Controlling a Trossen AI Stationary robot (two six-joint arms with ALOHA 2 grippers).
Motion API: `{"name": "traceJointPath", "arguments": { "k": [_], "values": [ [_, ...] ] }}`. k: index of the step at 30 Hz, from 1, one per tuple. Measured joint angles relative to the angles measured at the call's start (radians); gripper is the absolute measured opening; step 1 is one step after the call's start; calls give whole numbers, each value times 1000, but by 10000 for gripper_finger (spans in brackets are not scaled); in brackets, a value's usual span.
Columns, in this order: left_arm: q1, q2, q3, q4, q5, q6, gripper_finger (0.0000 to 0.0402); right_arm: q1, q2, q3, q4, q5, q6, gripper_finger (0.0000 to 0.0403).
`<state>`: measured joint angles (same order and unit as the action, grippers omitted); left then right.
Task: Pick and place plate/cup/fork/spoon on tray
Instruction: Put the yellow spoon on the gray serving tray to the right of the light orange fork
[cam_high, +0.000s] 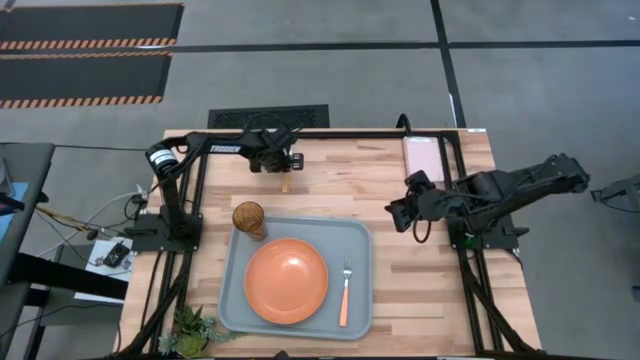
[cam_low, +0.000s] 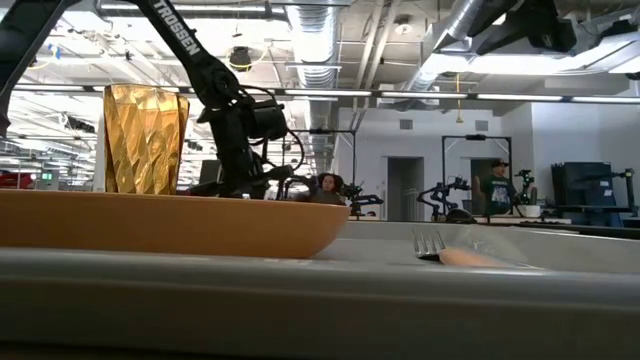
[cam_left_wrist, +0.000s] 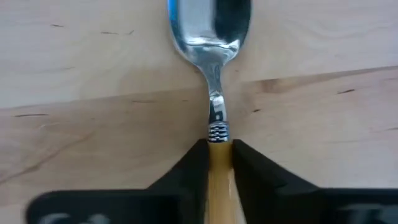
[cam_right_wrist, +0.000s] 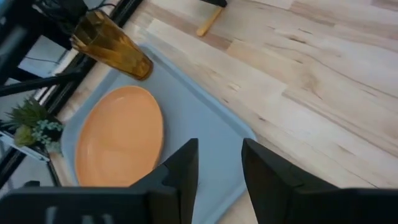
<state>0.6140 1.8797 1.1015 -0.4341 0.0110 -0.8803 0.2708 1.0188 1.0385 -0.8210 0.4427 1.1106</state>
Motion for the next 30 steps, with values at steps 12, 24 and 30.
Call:
{"name": "traceJointPath", "arguments": {
  "k": [12,24,30],
  "values": [
    [7,-11,-4,5,76,-12,24,6,18,0,14,20,-18,127],
    [-41,-184,-6,27,100,8,3,-154,134,0,15,43,-42,129],
    [-55,-209,-5,33,111,38,1,-254,219,0,81,-58,-148,129]
  ]
}}
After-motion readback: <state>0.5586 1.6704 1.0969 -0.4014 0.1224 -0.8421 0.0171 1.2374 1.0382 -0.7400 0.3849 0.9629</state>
